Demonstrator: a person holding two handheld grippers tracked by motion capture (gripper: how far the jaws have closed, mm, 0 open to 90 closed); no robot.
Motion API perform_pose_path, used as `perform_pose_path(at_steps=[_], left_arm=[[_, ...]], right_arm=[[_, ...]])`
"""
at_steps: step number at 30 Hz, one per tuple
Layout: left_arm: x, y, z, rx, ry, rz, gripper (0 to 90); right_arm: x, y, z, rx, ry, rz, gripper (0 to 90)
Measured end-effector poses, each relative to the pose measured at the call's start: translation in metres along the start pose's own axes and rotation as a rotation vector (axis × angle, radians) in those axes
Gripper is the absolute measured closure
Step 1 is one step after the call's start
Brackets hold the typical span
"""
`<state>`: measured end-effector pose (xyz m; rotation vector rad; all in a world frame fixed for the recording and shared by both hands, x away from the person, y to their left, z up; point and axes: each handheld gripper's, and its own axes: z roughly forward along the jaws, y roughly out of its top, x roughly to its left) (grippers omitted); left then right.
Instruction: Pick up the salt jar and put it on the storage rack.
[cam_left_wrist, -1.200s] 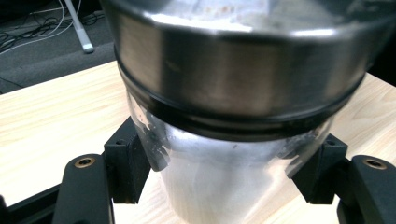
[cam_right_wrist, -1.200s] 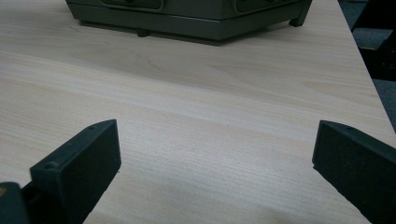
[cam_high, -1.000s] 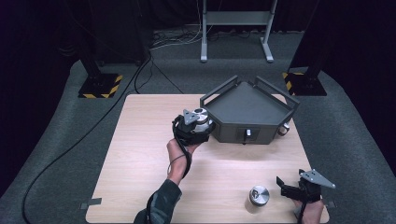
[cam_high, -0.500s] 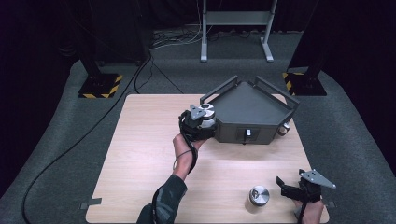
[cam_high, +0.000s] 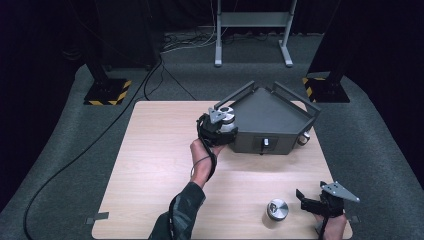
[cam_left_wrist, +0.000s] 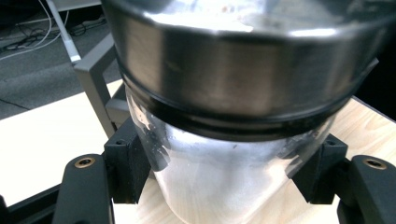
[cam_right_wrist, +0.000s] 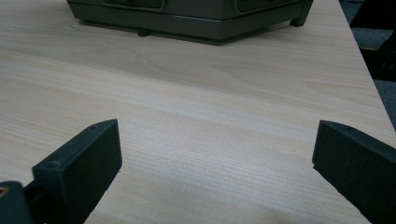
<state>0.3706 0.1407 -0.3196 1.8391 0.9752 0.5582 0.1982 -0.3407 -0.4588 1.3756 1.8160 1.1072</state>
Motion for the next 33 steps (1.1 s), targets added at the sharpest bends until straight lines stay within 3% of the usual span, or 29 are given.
perform_pose_path(at_steps=[28, 33], left_arm=[[-0.005, 0.025, 0.027, 0.018, 0.011, 0.003, 31.6], [-0.011, 0.032, 0.031, 0.02, 0.015, 0.012, 31.6]], right_arm=[[-0.001, -0.001, -0.001, -0.004, 0.005, 0.003, 0.5], [-0.002, -0.001, -0.001, -0.007, 0.01, 0.007, 0.5]])
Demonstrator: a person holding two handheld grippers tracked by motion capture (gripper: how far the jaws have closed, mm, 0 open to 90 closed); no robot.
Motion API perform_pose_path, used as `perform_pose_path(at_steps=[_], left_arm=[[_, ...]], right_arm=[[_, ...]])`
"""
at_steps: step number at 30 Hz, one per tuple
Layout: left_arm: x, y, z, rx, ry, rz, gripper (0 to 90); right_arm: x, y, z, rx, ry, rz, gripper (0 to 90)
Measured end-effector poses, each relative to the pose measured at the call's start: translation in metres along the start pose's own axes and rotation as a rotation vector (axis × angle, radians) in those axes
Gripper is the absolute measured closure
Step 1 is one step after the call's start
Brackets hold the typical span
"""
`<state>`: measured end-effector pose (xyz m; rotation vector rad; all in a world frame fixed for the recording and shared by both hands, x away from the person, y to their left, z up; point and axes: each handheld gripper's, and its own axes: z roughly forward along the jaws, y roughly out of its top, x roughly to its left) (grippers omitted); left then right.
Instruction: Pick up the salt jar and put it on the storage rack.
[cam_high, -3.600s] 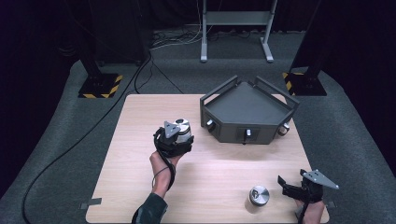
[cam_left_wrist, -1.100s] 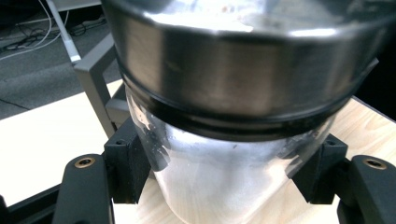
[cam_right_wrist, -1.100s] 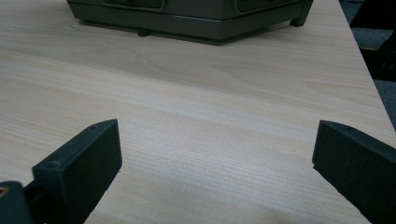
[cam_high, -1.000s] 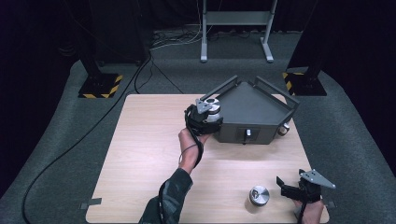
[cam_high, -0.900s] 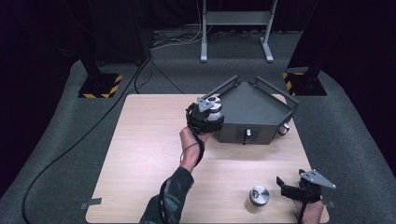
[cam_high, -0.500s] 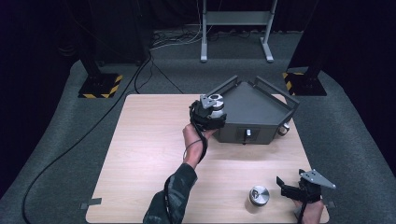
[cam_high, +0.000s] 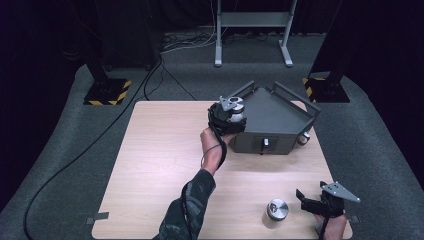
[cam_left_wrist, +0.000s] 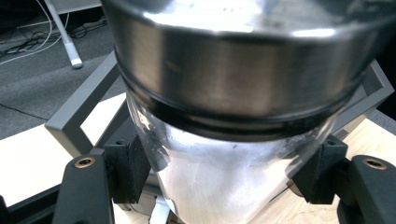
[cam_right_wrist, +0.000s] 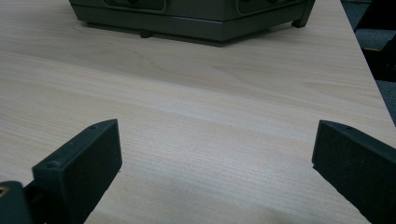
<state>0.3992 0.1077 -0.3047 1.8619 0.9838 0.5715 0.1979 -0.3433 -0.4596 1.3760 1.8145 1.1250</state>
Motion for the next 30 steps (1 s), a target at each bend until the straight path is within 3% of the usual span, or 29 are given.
perform_pose_path(at_steps=[13, 23, 30], left_arm=[[-0.01, 0.011, 0.015, 0.017, 0.009, 0.018, 31.6], [-0.008, 0.014, 0.02, -0.007, 0.014, -0.004, 31.6], [-0.008, 0.016, 0.028, -0.001, 0.023, 0.003, 31.6]], right_arm=[[-0.002, -0.001, -0.001, -0.008, 0.007, 0.006, 0.6], [-0.002, -0.001, -0.001, -0.006, 0.008, 0.009, 0.6], [-0.002, 0.0, 0.0, 0.0, 0.009, 0.007, 0.6]])
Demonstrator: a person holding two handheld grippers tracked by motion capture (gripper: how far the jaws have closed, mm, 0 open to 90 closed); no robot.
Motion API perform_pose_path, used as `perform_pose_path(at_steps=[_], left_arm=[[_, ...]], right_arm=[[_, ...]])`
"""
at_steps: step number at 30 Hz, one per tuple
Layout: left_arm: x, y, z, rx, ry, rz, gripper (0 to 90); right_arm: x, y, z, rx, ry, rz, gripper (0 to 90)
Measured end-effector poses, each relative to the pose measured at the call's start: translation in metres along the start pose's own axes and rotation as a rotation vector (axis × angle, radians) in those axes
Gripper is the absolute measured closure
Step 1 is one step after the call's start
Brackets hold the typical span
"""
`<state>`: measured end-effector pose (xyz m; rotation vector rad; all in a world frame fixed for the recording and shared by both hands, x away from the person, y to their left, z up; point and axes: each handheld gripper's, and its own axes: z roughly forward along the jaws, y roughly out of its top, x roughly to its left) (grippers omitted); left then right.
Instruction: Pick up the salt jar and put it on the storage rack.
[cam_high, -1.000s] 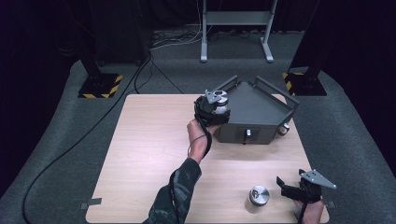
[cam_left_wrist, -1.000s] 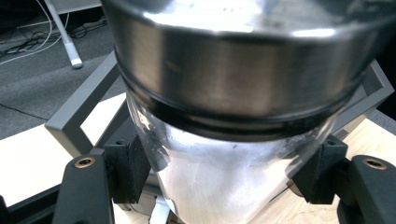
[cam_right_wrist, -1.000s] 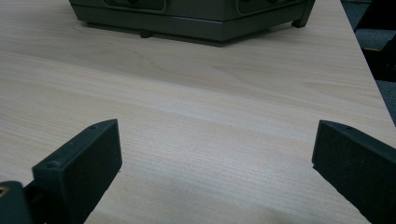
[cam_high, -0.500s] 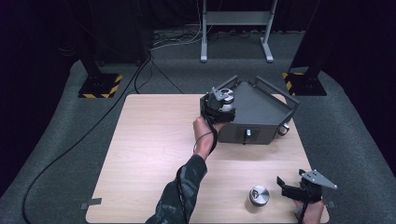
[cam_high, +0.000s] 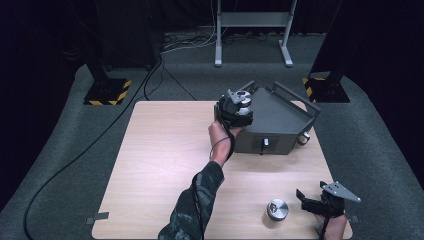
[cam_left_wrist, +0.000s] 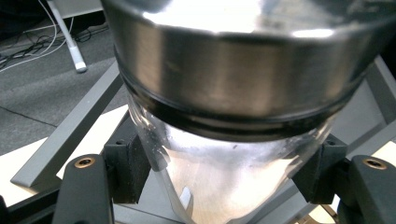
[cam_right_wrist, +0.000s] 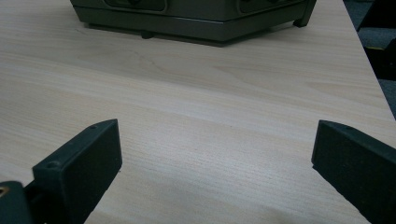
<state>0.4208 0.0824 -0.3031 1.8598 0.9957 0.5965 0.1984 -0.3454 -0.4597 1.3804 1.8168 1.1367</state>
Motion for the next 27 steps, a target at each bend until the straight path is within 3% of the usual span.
perform_pose_path(at_steps=[13, 27], left_arm=[[-0.008, -0.004, 0.018, 0.016, 0.014, -0.002, 31.6], [-0.009, -0.008, 0.025, 0.044, 0.023, -0.011, 31.6]], right_arm=[[-0.001, 0.0, 0.0, 0.002, 0.004, 0.001, 0.7], [-0.001, 0.0, 0.0, -0.002, 0.005, 0.003, 0.7]])
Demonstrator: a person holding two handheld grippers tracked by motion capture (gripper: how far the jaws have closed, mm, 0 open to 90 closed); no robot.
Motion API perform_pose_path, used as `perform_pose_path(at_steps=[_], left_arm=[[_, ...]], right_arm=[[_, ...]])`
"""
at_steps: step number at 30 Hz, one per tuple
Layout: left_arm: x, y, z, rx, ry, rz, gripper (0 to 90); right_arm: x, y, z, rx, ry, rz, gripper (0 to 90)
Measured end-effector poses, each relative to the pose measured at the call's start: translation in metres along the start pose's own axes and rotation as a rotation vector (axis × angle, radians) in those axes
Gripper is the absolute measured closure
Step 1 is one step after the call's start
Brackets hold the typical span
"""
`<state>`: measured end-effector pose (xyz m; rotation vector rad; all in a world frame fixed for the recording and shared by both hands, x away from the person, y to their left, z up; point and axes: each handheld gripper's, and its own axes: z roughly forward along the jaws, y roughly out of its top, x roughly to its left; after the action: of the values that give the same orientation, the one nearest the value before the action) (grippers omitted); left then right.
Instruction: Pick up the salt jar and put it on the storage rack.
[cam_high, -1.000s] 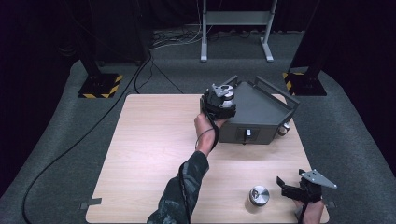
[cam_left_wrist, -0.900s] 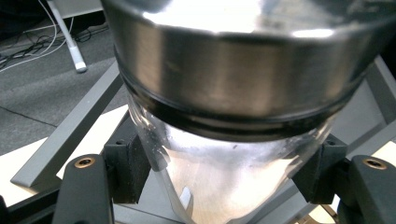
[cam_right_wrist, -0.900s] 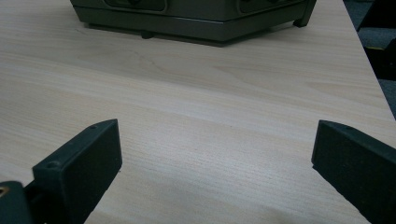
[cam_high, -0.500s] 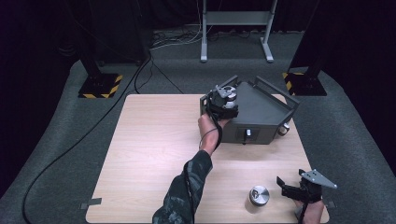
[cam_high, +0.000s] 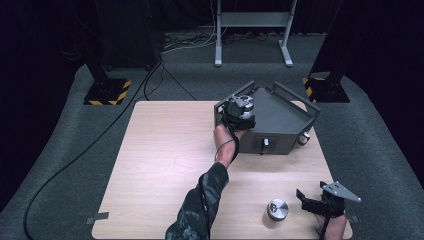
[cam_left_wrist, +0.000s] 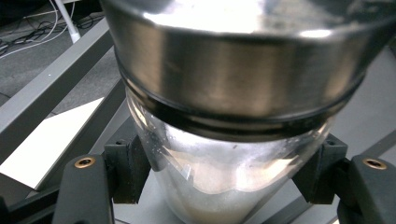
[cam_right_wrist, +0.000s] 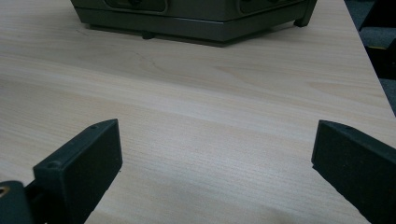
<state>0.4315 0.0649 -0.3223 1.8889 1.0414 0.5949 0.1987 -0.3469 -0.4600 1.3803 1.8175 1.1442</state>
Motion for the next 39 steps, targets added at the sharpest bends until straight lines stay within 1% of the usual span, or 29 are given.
perform_pose_path(at_steps=[2, 4, 10, 11, 15, 16, 17, 22, 27, 39], left_arm=[[0.001, 0.0, 0.0, 0.002, 0.001, 0.002, 31.6], [0.001, -0.002, 0.0, -0.002, 0.002, -0.005, 31.6], [0.002, -0.004, 0.003, 0.006, 0.001, -0.012, 31.6], [0.002, -0.004, 0.003, 0.012, 0.0, -0.008, 31.7], [0.001, -0.006, 0.004, 0.006, 0.005, -0.005, 31.6], [0.001, -0.006, 0.005, 0.006, 0.007, 0.001, 31.6], [-0.001, -0.007, 0.005, 0.002, 0.011, 0.007, 31.6], [-0.003, -0.014, 0.007, -0.031, 0.022, 0.002, 31.6], [-0.002, -0.013, 0.007, -0.024, 0.017, 0.006, 31.5], [-0.003, -0.01, 0.007, -0.015, 0.024, 0.006, 31.5]], right_arm=[[0.0, 0.0, 0.0, 0.001, 0.0, 0.002, 0.7], [0.0, 0.0, 0.0, 0.001, 0.001, 0.001, 0.7], [0.0, 0.0, 0.0, 0.0, 0.001, 0.003, 0.6], [-0.001, 0.0, 0.0, 0.0, 0.002, 0.005, 0.6], [-0.001, 0.0, 0.0, -0.001, 0.002, 0.005, 0.6], [-0.001, 0.0, 0.0, -0.001, 0.002, 0.005, 0.6], [-0.001, 0.0, 0.0, -0.001, 0.003, 0.005, 0.6], [-0.001, 0.0, 0.0, 0.0, 0.004, 0.004, 0.7], [-0.001, 0.0, 0.0, 0.001, 0.003, 0.001, 0.6], [0.001, 0.001, 0.0, 0.003, 0.0, -0.004, 0.5]])
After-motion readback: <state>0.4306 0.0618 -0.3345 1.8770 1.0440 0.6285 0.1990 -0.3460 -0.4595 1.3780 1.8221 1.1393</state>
